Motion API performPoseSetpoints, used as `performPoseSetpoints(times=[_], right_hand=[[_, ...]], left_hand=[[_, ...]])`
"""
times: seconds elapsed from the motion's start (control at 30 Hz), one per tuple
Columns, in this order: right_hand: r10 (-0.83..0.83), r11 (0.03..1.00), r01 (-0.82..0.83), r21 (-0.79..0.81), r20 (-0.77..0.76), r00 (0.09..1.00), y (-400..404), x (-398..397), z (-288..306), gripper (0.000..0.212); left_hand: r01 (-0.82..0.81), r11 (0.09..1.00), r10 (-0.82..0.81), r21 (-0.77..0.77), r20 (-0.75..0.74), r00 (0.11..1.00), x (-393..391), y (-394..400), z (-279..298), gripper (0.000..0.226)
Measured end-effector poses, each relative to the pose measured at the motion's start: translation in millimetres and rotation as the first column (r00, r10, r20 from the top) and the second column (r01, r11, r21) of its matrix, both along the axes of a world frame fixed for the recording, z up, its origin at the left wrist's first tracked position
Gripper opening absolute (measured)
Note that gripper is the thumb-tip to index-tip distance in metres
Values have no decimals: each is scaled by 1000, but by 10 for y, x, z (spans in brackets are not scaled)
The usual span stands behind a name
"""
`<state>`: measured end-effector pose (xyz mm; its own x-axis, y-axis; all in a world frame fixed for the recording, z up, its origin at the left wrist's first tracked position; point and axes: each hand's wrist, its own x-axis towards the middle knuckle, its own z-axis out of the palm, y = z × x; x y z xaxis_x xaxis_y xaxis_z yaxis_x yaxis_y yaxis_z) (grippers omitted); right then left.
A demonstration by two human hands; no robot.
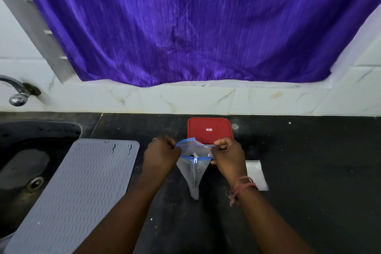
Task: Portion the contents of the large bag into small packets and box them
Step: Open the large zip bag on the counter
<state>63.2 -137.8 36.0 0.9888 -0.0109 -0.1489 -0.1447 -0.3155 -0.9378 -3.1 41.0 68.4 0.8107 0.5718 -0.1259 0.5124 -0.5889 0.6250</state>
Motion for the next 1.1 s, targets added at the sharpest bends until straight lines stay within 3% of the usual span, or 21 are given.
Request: performPoseSetpoints(times=[0.1, 0.2, 0.37, 0.43, 0.5, 0.57, 0.67, 0.87, 0.97, 1.1], right_hand=[[137, 977, -119, -176, 97, 986, 110, -59, 41, 19], [300, 936, -264, -232, 135, 944, 236, -165, 74, 18], [272, 941, -212, -264, 216, 938, 117, -131, 116, 25], [242, 948, -184, -261, 211, 947, 76, -104, 157, 20], [250, 948, -204, -244, 175, 952, 108, -114, 172, 12], [288, 941, -250, -227, 152, 946, 183, -154, 143, 6], [281, 947, -251, -203, 138, 950, 251, -188, 92, 4], [378, 917, -375, -134, -1, 926, 246, -228, 183, 26], [402, 887, -394, -239, -18, 916, 216, -196, 175, 16], [287, 902, -254, -348, 48, 957, 62, -80, 161, 19]], left_hand=[[144, 981, -142, 128, -26, 990, 2, -113, 13, 36], [219, 967, -209, 130, -84, 974, 54, -175, -29, 53], [149, 980, -140, 131, -71, 988, 5, -28, -79, 29], [116, 989, -118, -86, -20, 993, 0, -16, -62, 25], [89, 932, -95, -351, 0, 995, 1, -74, -44, 44], [34, 840, -57, -542, -26, 998, -11, -153, -35, 50], [-47, 659, 21, -751, -45, 999, -18, -202, -39, 39], [-64, 660, 54, -748, -38, 998, -1, -215, -121, 4], [-46, 745, 58, -665, -4, 998, -31, -228, -68, 8], [-79, 908, 75, -410, -25, 997, -13, -115, -45, 11]])
